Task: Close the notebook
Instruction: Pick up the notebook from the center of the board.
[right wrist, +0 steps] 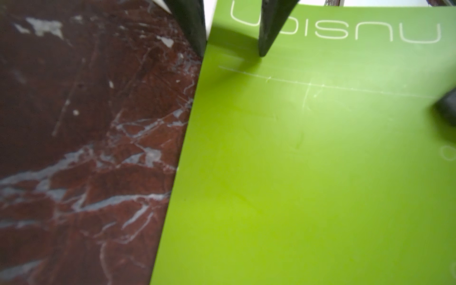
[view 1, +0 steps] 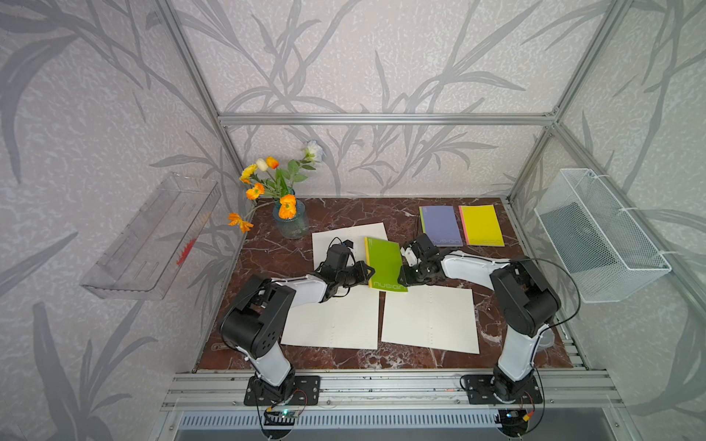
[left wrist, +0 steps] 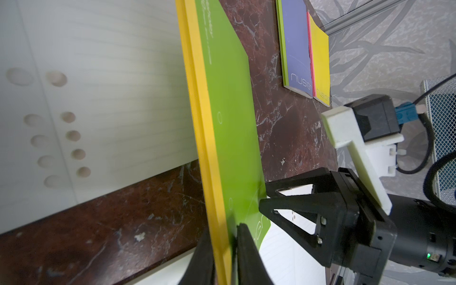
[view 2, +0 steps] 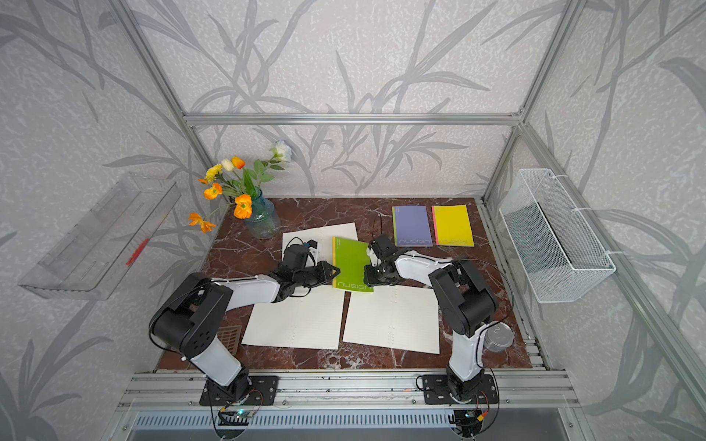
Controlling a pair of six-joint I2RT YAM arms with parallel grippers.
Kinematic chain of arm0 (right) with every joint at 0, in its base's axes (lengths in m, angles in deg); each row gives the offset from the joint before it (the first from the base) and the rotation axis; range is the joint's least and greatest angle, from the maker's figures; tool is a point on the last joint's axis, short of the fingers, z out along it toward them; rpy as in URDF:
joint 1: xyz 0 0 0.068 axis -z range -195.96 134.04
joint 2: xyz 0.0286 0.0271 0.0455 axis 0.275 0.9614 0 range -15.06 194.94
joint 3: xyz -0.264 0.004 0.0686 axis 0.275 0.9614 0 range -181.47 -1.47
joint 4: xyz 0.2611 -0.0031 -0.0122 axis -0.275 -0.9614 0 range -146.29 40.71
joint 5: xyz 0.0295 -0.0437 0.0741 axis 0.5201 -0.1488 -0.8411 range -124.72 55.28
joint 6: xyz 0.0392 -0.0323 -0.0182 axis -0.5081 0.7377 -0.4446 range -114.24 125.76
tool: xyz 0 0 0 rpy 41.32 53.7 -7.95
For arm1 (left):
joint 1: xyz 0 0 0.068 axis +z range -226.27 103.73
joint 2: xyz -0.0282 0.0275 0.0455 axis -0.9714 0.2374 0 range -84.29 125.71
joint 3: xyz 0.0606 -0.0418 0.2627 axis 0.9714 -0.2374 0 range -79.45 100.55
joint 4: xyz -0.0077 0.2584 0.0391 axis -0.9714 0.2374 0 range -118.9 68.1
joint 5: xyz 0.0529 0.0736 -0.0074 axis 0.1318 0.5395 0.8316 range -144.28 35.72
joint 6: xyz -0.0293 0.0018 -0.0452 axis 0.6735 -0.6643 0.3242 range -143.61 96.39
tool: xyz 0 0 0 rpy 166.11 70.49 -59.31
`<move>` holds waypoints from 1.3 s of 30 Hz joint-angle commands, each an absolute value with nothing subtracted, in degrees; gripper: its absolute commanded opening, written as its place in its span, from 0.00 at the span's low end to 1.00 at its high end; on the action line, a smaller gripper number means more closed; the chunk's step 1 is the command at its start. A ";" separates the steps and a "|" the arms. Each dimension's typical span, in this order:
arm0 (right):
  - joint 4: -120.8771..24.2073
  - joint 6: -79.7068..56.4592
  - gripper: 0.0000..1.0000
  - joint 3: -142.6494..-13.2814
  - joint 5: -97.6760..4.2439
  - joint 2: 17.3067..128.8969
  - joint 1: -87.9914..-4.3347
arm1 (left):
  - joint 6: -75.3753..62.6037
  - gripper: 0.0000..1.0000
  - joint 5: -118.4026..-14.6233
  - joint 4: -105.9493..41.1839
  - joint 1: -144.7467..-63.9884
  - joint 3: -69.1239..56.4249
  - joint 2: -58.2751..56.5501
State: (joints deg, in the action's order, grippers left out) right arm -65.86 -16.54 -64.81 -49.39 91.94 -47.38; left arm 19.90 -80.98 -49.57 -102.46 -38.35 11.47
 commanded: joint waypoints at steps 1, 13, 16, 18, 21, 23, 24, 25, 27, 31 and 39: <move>-66.86 -16.57 0.37 -63.96 -50.72 90.06 -48.16 | 18.85 0.14 -81.71 -48.10 -103.05 -37.72 10.38; -70.34 -16.08 0.37 -65.68 -48.72 86.10 -48.04 | 17.51 0.07 -80.52 -39.89 -103.06 -33.52 7.44; -71.80 -16.04 0.37 -66.50 -48.50 84.21 -47.32 | 17.09 0.06 -79.28 -36.55 -103.04 -31.54 6.92; -72.74 -16.06 0.37 -66.86 -48.69 83.04 -46.47 | 17.00 0.05 -79.32 -34.99 -103.06 -30.15 6.85; -74.49 -15.95 0.37 -67.11 -48.86 80.04 -44.71 | 16.90 0.05 -79.33 -33.36 -102.99 -28.22 6.93; -75.90 -15.78 0.38 -66.93 -48.61 78.16 -43.36 | 16.82 0.05 -79.29 -32.19 -103.05 -26.54 7.10; -76.37 -15.64 0.39 -66.87 -48.60 77.30 -42.73 | 16.83 0.05 -79.41 -31.75 -103.07 -25.83 7.20; -77.13 -15.38 0.39 -66.88 -48.60 76.40 -42.02 | 16.76 0.05 -79.41 -31.34 -103.05 -24.91 7.35; -78.36 -15.01 0.40 -67.02 -48.52 74.92 -40.60 | 16.74 0.05 -79.18 -30.22 -102.93 -22.99 7.91; -80.53 -14.29 0.40 -67.18 -49.26 73.03 -38.17 | 16.65 0.05 -79.33 -28.53 -102.75 -18.41 10.40; -82.53 -14.18 0.40 -66.92 -50.16 72.29 -36.43 | 17.25 0.05 -81.83 -27.96 -101.76 -8.49 18.98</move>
State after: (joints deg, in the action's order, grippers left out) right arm -80.33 -14.88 -66.16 -49.39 73.38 -36.74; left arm 17.96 -80.24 -28.02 -102.31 -12.10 16.50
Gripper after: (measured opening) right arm 0.404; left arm 0.074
